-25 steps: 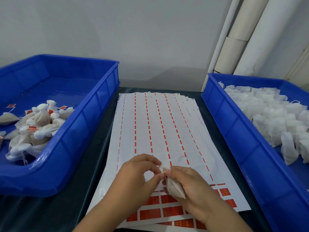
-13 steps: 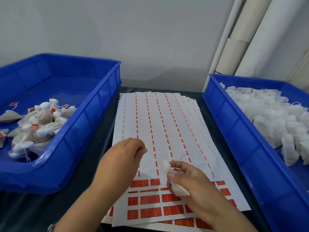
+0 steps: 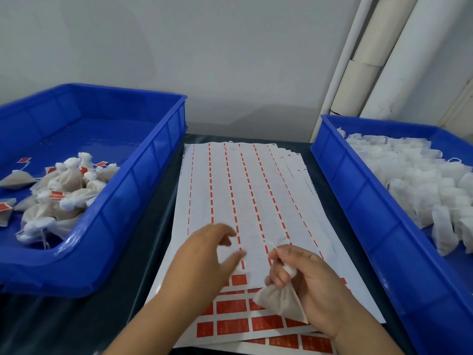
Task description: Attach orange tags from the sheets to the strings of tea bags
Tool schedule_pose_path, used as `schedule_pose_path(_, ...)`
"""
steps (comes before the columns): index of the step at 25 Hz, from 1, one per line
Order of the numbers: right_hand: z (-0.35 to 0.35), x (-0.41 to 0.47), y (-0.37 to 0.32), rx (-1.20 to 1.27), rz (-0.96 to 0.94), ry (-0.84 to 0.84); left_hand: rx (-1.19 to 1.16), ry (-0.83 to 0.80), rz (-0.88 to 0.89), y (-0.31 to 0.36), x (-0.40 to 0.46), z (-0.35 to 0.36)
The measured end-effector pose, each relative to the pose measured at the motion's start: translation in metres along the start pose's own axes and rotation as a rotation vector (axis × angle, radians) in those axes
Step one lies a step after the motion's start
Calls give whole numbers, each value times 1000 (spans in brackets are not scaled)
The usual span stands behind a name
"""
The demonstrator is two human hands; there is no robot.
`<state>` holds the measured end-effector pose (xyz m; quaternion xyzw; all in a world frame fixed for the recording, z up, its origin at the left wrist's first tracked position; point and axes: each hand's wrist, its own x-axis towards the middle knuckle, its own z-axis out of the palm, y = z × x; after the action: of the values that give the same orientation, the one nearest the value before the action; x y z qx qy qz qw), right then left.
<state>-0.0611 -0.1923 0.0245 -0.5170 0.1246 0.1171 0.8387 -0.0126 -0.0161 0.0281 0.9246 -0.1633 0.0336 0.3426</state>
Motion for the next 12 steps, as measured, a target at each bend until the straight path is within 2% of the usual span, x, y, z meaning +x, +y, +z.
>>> schedule_pose_path(3,-4,3,6,-186,12,153,85,-108,-124,-12,-20,27)
schedule_pose_path(6,2,8,14,-444,27,289,227,-101,-125,-16,-30,45)
schedule_pose_path(9,9,9,18,-600,19,312,264,-71,-107,-15,-29,48)
schedule_pose_path(12,12,10,21,-678,33,285,283,-110,-71,-15,-27,51)
